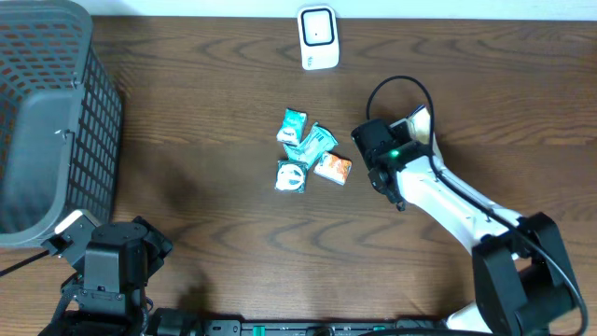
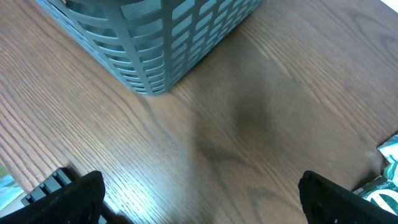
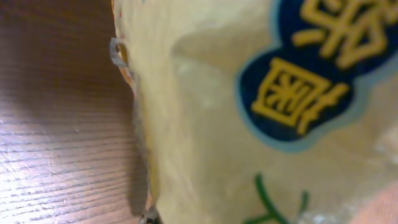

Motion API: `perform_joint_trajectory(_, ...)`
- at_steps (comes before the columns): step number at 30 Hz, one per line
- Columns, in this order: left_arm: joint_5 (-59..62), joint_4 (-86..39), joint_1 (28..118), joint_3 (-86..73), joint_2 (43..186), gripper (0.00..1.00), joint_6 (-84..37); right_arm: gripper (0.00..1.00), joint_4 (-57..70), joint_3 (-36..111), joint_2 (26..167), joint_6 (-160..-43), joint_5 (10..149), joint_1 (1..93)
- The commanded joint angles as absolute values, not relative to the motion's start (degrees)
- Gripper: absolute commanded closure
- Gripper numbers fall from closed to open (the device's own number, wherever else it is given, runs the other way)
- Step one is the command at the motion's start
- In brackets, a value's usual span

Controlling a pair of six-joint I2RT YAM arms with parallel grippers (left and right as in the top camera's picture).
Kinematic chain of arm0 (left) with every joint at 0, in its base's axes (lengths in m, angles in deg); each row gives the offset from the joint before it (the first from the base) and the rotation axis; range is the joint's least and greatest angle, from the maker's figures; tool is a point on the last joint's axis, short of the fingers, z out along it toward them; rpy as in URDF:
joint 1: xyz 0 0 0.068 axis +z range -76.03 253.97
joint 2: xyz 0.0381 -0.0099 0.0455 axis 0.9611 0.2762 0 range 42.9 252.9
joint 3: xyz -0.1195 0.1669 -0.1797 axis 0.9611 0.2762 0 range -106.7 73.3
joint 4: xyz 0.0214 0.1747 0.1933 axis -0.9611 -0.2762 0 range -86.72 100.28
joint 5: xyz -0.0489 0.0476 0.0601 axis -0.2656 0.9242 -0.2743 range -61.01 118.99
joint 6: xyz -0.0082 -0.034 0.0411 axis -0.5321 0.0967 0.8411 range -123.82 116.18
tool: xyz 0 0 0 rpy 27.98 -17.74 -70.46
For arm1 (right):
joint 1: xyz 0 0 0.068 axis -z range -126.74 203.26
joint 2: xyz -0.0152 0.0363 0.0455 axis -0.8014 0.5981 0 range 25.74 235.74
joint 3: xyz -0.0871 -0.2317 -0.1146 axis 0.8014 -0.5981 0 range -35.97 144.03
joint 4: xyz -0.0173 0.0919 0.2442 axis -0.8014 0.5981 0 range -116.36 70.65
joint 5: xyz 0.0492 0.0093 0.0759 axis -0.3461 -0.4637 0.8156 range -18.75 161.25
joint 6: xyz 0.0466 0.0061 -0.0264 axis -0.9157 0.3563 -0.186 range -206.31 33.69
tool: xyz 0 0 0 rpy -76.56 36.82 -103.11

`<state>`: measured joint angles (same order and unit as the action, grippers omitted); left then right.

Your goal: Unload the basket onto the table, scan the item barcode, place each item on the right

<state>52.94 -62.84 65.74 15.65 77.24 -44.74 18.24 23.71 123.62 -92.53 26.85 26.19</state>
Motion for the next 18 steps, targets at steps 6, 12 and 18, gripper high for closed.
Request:
perform_joint_trajectory(6, 53.9, -63.0, 66.1, 15.7, 77.2, 0.02, -45.5, 0.82, 17.8, 23.2, 126.8, -91.4, 34.6, 24.9)
perform_joint_trajectory(12, 53.9, -63.0, 66.1, 15.7, 77.2, 0.02, -45.5, 0.18, 16.5, 23.4, 126.8, -92.5, 37.1, 20.0)
perform_joint_trajectory(18, 53.9, -63.0, 66.1, 15.7, 77.2, 0.02, -45.5, 0.01, 16.7, 27.3, 126.8, -96.1, 41.1, 15.4)
